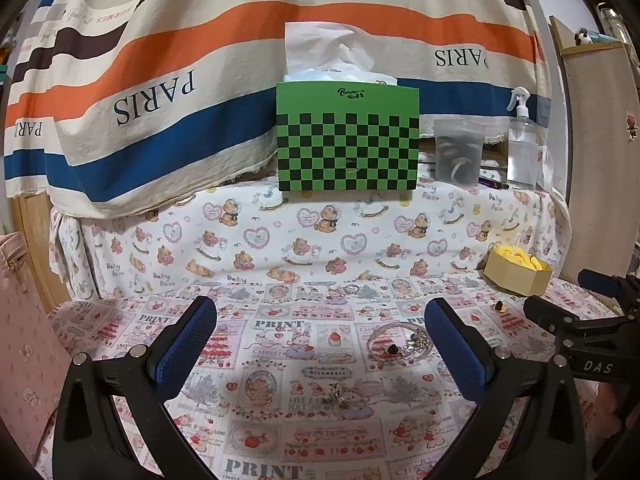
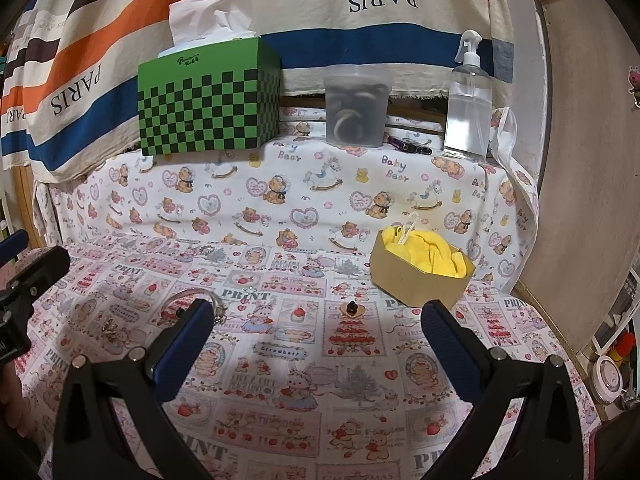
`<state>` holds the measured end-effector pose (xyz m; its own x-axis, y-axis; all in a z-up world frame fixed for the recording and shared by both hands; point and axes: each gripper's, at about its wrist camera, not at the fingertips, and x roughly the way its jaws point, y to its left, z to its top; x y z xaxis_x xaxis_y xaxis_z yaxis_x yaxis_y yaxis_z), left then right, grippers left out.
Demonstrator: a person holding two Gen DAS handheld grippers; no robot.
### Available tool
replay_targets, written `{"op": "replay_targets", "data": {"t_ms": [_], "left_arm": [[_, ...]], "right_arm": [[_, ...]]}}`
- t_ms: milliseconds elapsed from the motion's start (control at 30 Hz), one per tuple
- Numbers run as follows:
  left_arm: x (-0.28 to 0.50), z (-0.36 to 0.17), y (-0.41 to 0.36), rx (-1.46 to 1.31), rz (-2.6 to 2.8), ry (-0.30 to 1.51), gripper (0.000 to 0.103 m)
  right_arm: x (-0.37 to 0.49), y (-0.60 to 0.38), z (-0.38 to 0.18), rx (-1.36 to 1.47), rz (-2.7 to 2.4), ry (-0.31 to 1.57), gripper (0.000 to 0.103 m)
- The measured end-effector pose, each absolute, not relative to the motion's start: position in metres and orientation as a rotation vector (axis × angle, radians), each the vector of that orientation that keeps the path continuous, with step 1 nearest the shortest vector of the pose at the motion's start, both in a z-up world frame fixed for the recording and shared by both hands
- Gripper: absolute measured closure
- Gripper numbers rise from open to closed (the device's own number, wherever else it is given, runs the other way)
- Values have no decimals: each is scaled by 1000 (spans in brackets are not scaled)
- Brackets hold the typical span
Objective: Organize jewelry
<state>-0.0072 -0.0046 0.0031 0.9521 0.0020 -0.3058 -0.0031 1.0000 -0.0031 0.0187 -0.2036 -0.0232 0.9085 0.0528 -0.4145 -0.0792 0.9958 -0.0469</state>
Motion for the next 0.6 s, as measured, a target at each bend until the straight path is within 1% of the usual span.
{"op": "replay_targets", "data": {"t_ms": [600], "left_arm": [[-6, 3, -5, -3, 2, 311, 0]], "right_arm": [[18, -204, -23, -64, 69, 423, 0]]}}
